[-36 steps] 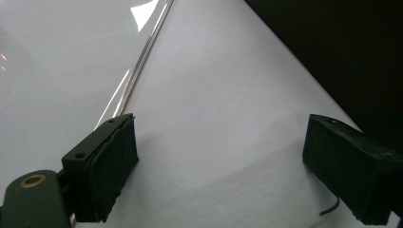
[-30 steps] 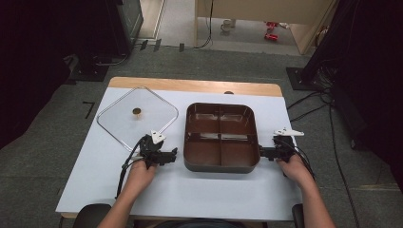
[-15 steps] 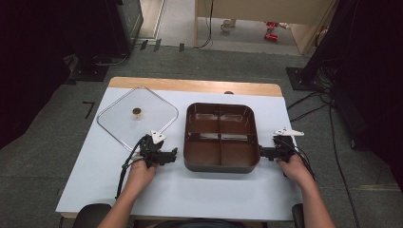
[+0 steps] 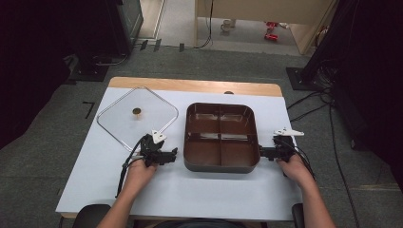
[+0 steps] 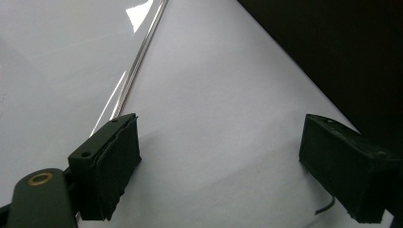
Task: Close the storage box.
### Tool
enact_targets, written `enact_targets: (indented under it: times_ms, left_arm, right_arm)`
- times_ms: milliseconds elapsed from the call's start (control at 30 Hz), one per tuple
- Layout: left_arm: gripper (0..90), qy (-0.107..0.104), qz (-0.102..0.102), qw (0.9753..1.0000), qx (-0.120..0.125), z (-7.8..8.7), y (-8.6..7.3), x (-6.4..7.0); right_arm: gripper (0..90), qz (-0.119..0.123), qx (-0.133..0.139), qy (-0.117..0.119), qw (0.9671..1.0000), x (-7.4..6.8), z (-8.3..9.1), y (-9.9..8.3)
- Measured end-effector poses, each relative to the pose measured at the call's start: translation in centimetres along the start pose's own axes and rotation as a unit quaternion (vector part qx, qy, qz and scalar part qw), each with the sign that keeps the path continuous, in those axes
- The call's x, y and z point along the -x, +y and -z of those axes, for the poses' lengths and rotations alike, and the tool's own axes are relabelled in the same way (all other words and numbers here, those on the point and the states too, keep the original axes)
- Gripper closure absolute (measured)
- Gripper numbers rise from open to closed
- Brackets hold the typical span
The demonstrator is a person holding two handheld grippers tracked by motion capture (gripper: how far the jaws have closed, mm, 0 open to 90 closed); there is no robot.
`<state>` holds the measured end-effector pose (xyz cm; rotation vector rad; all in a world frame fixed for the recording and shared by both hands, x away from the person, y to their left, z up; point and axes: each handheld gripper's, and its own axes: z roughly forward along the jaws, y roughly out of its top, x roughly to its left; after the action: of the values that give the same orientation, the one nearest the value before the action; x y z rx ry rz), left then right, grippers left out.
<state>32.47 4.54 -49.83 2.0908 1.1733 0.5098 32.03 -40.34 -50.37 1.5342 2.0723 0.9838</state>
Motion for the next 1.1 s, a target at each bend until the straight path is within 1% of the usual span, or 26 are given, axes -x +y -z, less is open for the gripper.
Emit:
enact_targets:
  times_ms: [167, 300, 367, 400, 433, 467, 500, 533, 567, 667, 700, 733, 800, 833, 867, 900, 933, 967, 1000, 1033, 1100]
  left_arm:
    - [14.2, -0.001, 0.000, 1.0000, 0.000, 0.0, 0.0, 0.0]
    - [15.1, -0.004, 0.002, 1.0000, -0.005, 0.1, 0.2, 0.0]
    - [15.1, -0.022, 0.007, 0.9996, -0.018, 0.1, 0.6, -0.1]
    - [15.1, -0.022, 0.007, 0.9996, -0.018, 0.1, 0.6, -0.1]
    - [15.1, -0.031, 0.009, 0.9993, -0.021, 0.2, 0.7, -0.2]
    - [15.1, -0.044, 0.013, 0.9985, -0.028, 0.2, 1.0, -0.3]
    - [15.1, -0.044, 0.013, 0.9985, -0.028, 0.2, 1.0, -0.3]
    - [15.1, -0.054, 0.018, 0.9978, -0.034, 0.3, 1.2, -0.6]
    - [15.5, -0.056, 0.023, 0.9977, -0.032, 0.4, 1.2, -0.8]
    - [23.4, -0.065, 0.044, 0.9967, -0.023, 0.8, 1.4, -1.4]
    - [23.3, -0.065, 0.044, 0.9967, -0.023, 0.8, 1.4, -1.4]
    - [22.9, -0.084, 0.064, 0.9943, -0.014, 1.3, 1.6, -1.8]
    - [20.2, -0.091, 0.082, 0.9925, -0.004, 1.8, 2.0, -2.0]
    - [19.8, -0.086, 0.087, 0.9925, -0.005, 2.0, 2.3, -2.1]
    - [19.4, -0.081, 0.087, 0.9929, -0.003, 2.3, 2.5, -2.1]
    - [19.3, -0.081, 0.087, 0.9929, -0.003, 2.3, 2.5, -2.1]
    - [19.3, -0.082, 0.085, 0.9930, 0.002, 2.5, 2.7, -2.2]
    - [18.3, -0.101, 0.083, 0.9914, 0.008, 2.9, 2.9, -2.5]
    - [16.7, -0.109, 0.079, 0.9908, 0.007, 3.0, 3.0, -2.7]
    - [15.6, -0.114, 0.076, 0.9905, 0.006, 3.0, 3.1, -2.8]
    - [16.2, -0.116, 0.073, 0.9905, 0.007, 3.0, 3.3, -2.9]
  right_arm:
    - [7.7, 0.000, 0.001, 0.000, 1.0000, 0.0, 0.0, 0.0]
    - [7.6, 0.000, 0.000, 0.000, 1.0000, 0.0, 0.0, 0.0]
    - [7.6, 0.000, 0.000, 0.001, 1.0000, 0.0, 0.0, 0.0]
    - [7.6, 0.000, 0.000, 0.001, 1.0000, 0.0, 0.0, 0.0]
    - [7.6, 0.000, 0.000, 0.001, 1.0000, 0.0, 0.0, 0.0]
    - [7.6, 0.000, 0.000, 0.001, 1.0000, 0.0, 0.0, 0.0]
    - [7.6, 0.000, 0.000, 0.001, 1.0000, 0.0, 0.0, 0.0]
    - [7.5, -0.001, 0.001, 0.002, 1.0000, 0.1, 0.0, 0.0]
    - [7.5, -0.002, 0.001, 0.003, 1.0000, 0.1, 0.0, 0.0]
    - [7.3, -0.003, 0.001, 0.004, 1.0000, 0.1, 0.0, 0.0]
    - [7.3, -0.003, 0.001, 0.004, 1.0000, 0.1, 0.0, 0.0]
    - [7.3, -0.003, 0.002, 0.005, 1.0000, 0.1, 0.0, 0.0]
    - [7.3, -0.003, 0.002, 0.005, 1.0000, 0.1, 0.0, 0.0]
    - [7.3, -0.003, 0.001, 0.005, 1.0000, 0.1, 0.0, 0.0]
    - [7.3, -0.003, 0.002, 0.005, 1.0000, 0.1, 0.0, 0.0]
    - [7.3, -0.003, 0.002, 0.005, 1.0000, 0.1, 0.0, 0.0]
    - [7.3, -0.003, 0.002, 0.005, 1.0000, 0.1, 0.0, 0.0]
    - [7.3, -0.004, 0.002, 0.005, 1.0000, 0.1, 0.0, 0.0]
    - [7.3, -0.003, 0.002, 0.005, 1.0000, 0.1, 0.0, 0.0]
    - [7.3, -0.003, 0.002, 0.005, 1.0000, 0.1, 0.0, 0.0]
    - [7.3, -0.003, 0.002, 0.005, 1.0000, 0.1, 0.0, 0.0]
